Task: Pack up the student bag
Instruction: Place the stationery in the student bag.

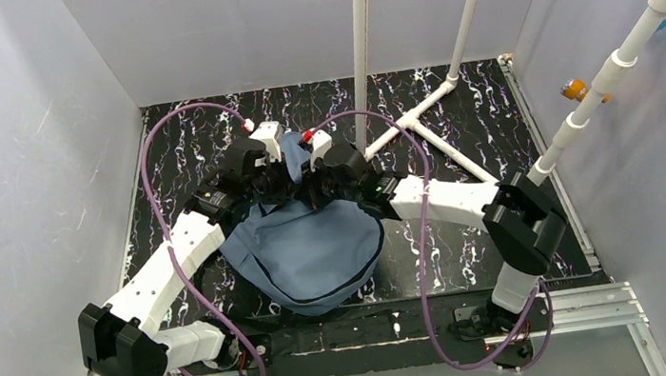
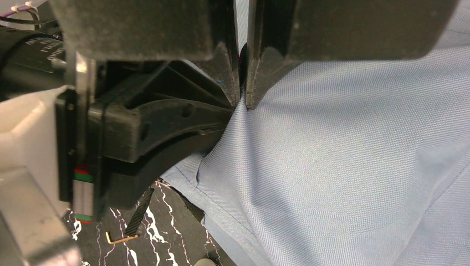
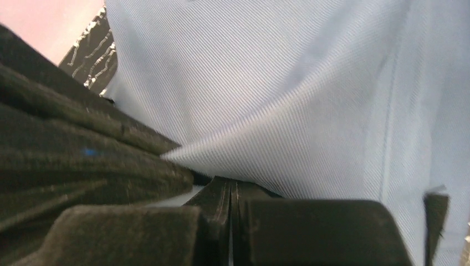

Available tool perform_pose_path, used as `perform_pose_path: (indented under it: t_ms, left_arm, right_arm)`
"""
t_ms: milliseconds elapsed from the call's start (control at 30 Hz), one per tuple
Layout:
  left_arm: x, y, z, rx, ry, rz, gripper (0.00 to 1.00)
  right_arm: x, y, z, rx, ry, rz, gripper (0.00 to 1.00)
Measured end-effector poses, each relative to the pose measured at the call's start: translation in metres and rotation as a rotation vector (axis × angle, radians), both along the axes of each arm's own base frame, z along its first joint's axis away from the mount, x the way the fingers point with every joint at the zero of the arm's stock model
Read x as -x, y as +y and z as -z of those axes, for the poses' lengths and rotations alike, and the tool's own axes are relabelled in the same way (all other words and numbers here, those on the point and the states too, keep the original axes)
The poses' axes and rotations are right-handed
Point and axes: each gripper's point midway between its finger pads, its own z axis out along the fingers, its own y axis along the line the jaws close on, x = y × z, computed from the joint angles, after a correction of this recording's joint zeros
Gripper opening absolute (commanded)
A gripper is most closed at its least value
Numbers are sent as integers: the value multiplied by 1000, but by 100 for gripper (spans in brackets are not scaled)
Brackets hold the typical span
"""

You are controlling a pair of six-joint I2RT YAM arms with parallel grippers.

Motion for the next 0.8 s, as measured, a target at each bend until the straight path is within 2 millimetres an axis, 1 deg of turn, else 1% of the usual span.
perform_pose_path:
  t_ms: [100,133,233,267,400,467,533,667,700,767,800]
  left_arm:
    - [-1,1,0,1,2,-8,0]
    - [-1,1,1,1,2,-11,0]
    - [-1,2,0,1,0,-14,0]
    - [-2,2,0,2,-2,-15,0]
    - [-2,2,0,-1,-4,-18,0]
    - [-2,3,0,-3,-3,-16,0]
    - [0,2,1,-4,1,-11,0]
    - [0,2,1,-7,2,-5,10]
    - [0,3,2,-9,1,-4,12]
    - [1,3,2,-12,3,-2,15]
    - [2,3,2,-14,5,-1,21]
  right_arm:
    - [-5,14,-3,-38,-2,-14,1]
    - [-6,15,-4,-44,0,-9,2]
    - [-9,16,-5,-52,-5,33,20]
    - [-10,16,-6,-53,-6,46,25]
    - [-14,13,-5,-53,0,72,36]
    - [-13,12,-6,-55,4,74,40]
    - [-11,4,-6,-53,8,77,42]
    - [3,-12,-16,-29,-4,54,49]
    - [6,-17,-21,-23,-11,46,52]
    - [13,-28,-31,-16,-27,40,63]
    - [16,-34,-38,-16,-42,40,68]
